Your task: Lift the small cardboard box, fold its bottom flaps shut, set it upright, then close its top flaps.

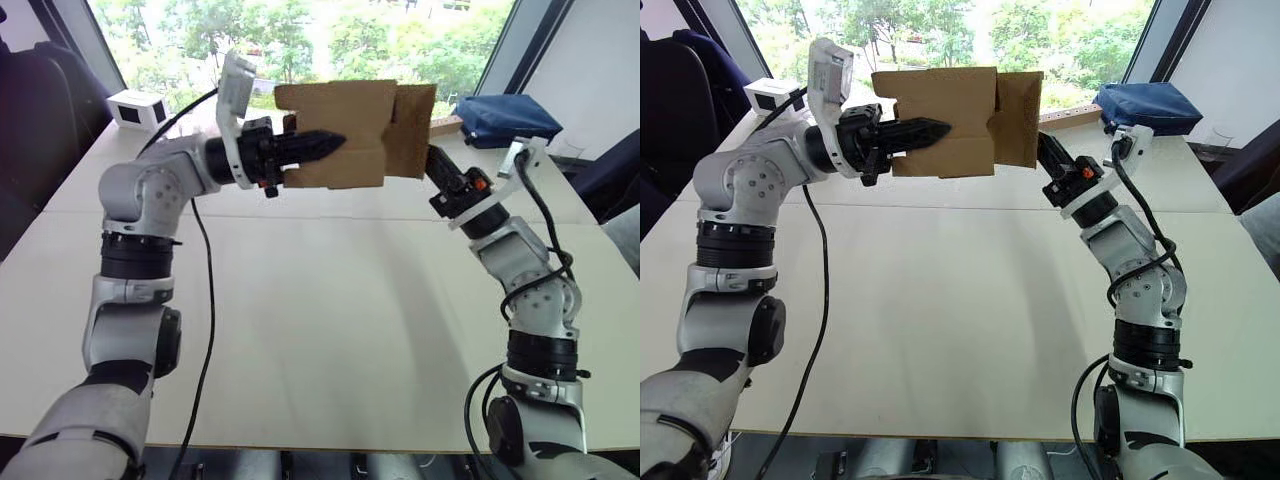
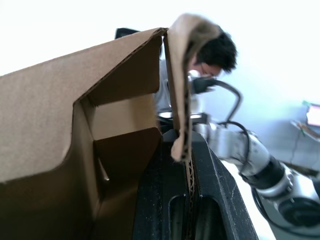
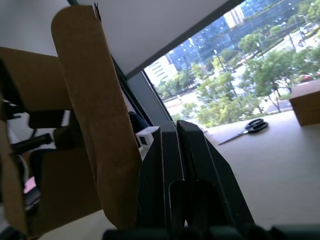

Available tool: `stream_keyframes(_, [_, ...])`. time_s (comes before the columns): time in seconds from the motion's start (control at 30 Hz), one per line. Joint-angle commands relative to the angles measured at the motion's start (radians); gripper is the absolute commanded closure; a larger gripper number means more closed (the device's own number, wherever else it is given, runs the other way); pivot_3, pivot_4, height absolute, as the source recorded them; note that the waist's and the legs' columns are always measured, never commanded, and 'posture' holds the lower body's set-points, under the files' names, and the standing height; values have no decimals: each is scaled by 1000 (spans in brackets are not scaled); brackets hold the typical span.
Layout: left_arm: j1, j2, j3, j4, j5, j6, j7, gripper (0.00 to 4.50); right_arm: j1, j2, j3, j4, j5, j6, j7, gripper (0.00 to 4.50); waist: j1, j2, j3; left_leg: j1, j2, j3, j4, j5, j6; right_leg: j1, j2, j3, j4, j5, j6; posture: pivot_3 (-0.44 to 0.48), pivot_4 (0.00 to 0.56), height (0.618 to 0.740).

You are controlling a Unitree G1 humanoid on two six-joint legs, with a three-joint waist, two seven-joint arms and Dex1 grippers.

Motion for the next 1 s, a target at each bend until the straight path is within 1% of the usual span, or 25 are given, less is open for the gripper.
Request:
stream_keyframes(0.03, [-23, -3, 28, -22, -35, 5, 6, 4500, 4, 34, -31, -94, 107, 14, -11, 3993, -1, 0, 0, 0, 0, 0, 0, 0, 0, 0, 0, 0, 0, 0, 0, 0, 150, 740])
stream_keyframes(0.1, [-24, -13, 32, -26, -50, 15, 12, 4500, 9, 56, -16, -113, 138, 32, -24, 3372, -1, 0, 0, 0, 0, 0, 0, 0, 0, 0, 0, 0, 0, 0, 0, 0, 150, 740])
stream_keyframes(0.17, [-29, -21, 37, -26, -63, 22, 20, 4500, 9, 74, -13, -110, 157, 39, -32, 2426, -1, 0, 0, 0, 0, 0, 0, 0, 0, 0, 0, 0, 0, 0, 0, 0, 150, 740])
stream_keyframes(0.2, [-33, -24, 38, -25, -68, 24, 22, 4500, 8, 93, -19, -102, 170, 33, -43, 2181, -1, 0, 0, 0, 0, 0, 0, 0, 0, 0, 0, 0, 0, 0, 0, 0, 150, 740])
stream_keyframes(0.53, [-34, -22, 38, -24, -82, 27, 42, 4500, 21, 209, -42, -89, 275, 2, -83, 2181, -2, 0, 0, 0, 0, 0, 0, 0, 0, 0, 0, 0, 1, 0, 0, 0, 150, 740])
stream_keyframes(1.0, [-40, -19, 38, -10, -85, 27, 51, 4500, 17, 204, -47, -113, 321, -21, -120, 2181, -2, 0, 0, 0, 0, 0, 0, 0, 0, 0, 0, 0, 1, 0, 0, 0, 150, 740])
